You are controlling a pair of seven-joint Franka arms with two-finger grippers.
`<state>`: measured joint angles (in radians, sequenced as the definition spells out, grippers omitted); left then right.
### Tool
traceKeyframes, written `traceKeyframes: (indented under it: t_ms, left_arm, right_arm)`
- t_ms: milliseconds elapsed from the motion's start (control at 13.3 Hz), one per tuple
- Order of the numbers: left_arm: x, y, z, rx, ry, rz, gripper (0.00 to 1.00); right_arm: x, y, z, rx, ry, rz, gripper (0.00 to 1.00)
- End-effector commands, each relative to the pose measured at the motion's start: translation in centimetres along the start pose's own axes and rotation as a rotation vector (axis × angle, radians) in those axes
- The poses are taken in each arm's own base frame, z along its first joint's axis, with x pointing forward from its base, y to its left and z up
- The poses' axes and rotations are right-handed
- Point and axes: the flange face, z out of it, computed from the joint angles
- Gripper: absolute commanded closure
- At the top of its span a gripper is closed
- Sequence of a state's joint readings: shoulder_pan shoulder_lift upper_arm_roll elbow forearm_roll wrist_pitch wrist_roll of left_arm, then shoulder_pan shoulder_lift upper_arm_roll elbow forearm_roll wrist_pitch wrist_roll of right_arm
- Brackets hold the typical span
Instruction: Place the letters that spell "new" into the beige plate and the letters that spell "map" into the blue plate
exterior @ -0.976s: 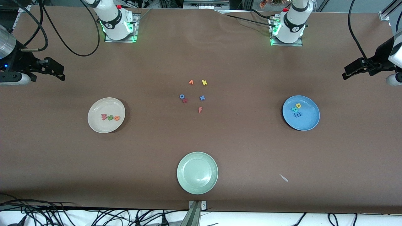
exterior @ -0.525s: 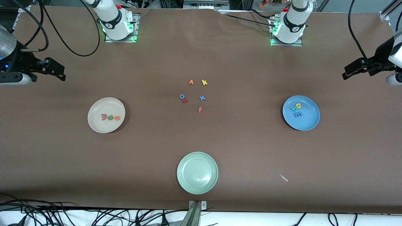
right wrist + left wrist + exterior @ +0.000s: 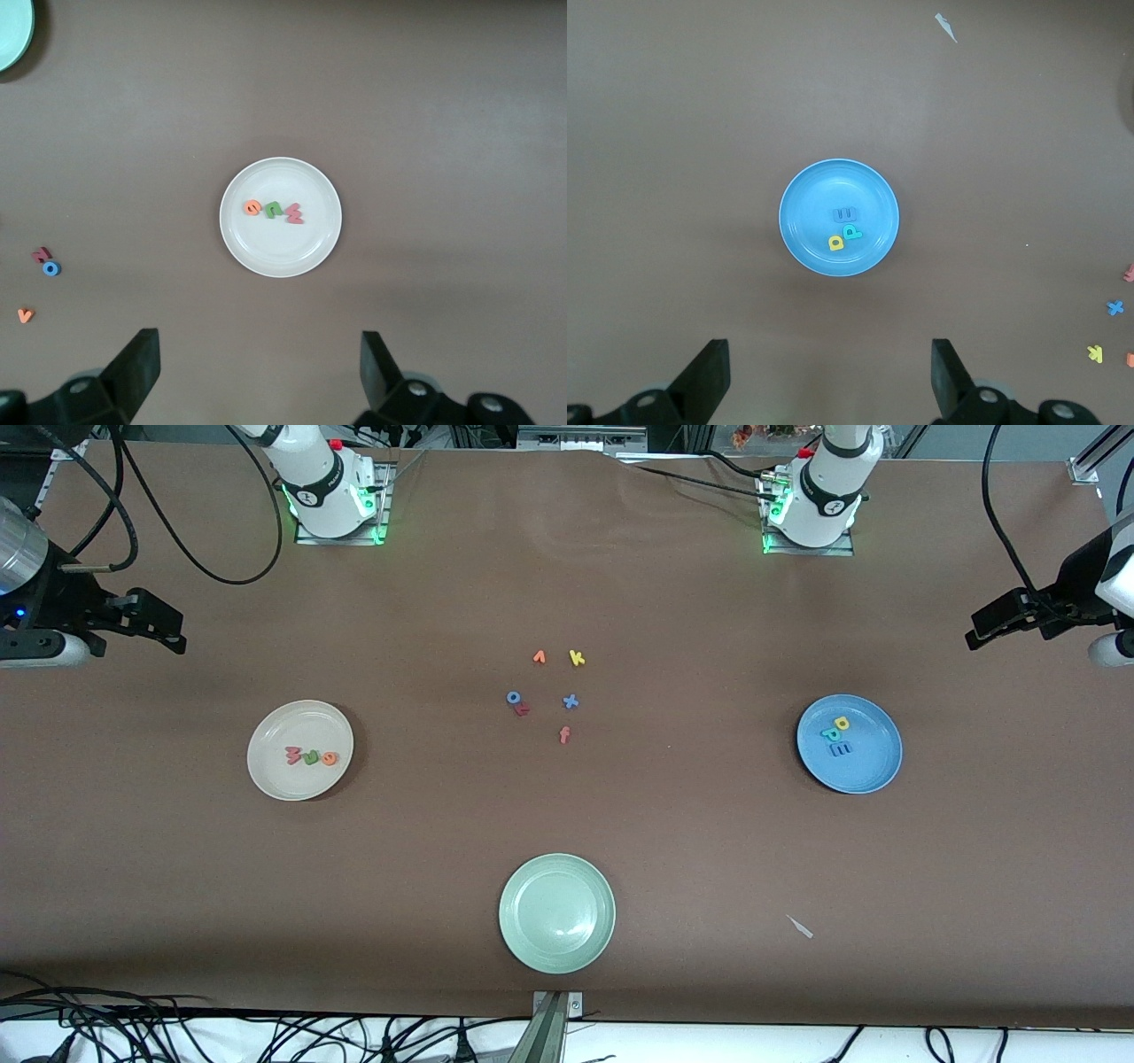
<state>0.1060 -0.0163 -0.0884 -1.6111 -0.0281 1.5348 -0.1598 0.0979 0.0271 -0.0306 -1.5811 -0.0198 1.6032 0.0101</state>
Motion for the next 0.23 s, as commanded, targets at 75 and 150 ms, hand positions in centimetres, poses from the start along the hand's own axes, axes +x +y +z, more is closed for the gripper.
traceKeyframes:
  t_ms: [75,150]
  left_arm:
    - [0.17,-0.01,-0.6,-0.025,-0.007,-0.011,0.0]
    - [0.17,-0.01,-0.6,-0.025,-0.007,-0.011,0.0]
  right_arm:
    - [0.09,-0.1,-0.39,0.017,0.005,0.001,0.0]
    - [0.09,0.06,-0.39,0.018,0.005,0.004,0.0]
